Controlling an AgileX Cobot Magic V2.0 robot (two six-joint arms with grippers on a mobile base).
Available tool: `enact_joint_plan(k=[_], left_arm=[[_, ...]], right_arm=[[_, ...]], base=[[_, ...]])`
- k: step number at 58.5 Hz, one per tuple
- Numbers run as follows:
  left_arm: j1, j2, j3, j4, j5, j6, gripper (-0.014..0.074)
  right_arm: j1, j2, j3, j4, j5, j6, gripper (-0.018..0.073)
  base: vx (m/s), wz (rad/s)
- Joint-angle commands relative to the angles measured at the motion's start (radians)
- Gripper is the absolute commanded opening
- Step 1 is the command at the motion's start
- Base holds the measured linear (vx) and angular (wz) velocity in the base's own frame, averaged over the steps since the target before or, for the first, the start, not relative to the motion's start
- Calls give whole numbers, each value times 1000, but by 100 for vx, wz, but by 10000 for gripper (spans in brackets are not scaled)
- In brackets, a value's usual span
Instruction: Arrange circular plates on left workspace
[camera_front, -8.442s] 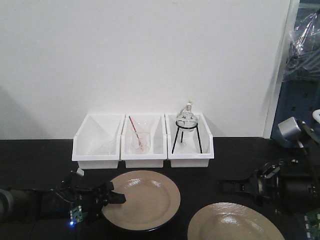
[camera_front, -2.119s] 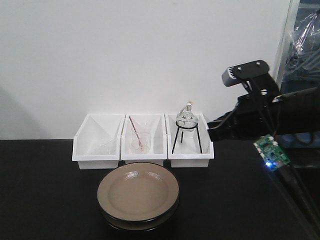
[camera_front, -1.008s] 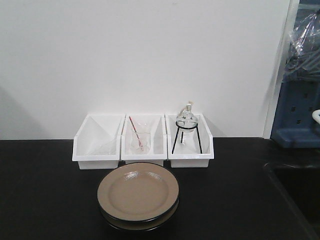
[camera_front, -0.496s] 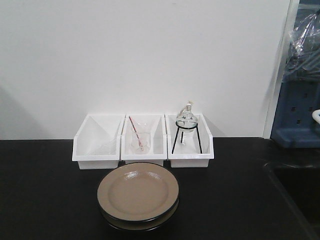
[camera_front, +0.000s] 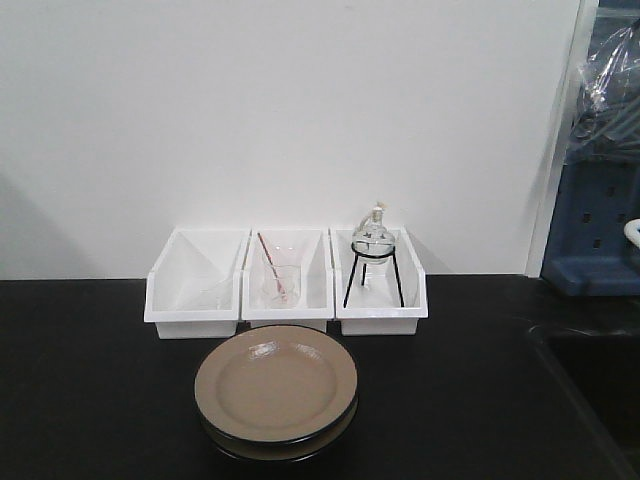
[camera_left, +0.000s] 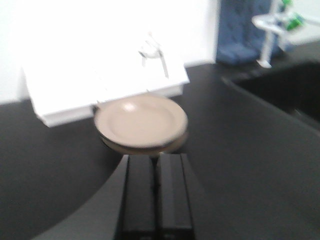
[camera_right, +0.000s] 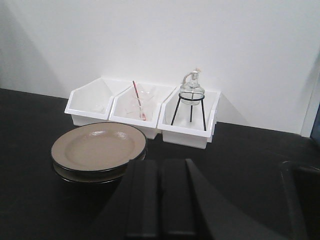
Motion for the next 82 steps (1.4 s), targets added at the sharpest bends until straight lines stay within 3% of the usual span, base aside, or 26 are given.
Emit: enact_joint_plan(k=[1, 7, 14, 23, 32, 51, 58, 82], left_arm=[[-9, 12, 7, -7, -228, 2, 0], [-19, -11, 60, 84, -344, -19, 0], [-41, -93, 134, 240, -423, -114, 0], [-58, -253, 255, 404, -445, -254, 0], [-61, -252, 367, 524, -436, -414, 0], [-61, -252, 655, 522, -773, -452, 0], [-61, -252, 650, 582, -773, -450, 0], [-61, -250, 650, 580, -769, -450, 0]], right_arm=[[-4, 9, -27, 7, -81, -8, 0], [-4, 9, -27, 7, -81, -8, 0], [-4, 9, -27, 7, -81, -8, 0], [-4, 9, -27, 7, -79, -8, 0], [-4, 14, -27, 8, -76, -8, 0], [-4, 17, -27, 9, -74, -8, 0], [-4, 17, -27, 10, -73, -8, 0], [-4, 17, -27, 10, -73, -8, 0]], base=[[0, 0], [0, 0], [0, 0], [0, 0], [0, 0], [0, 0], [0, 0], [0, 0]])
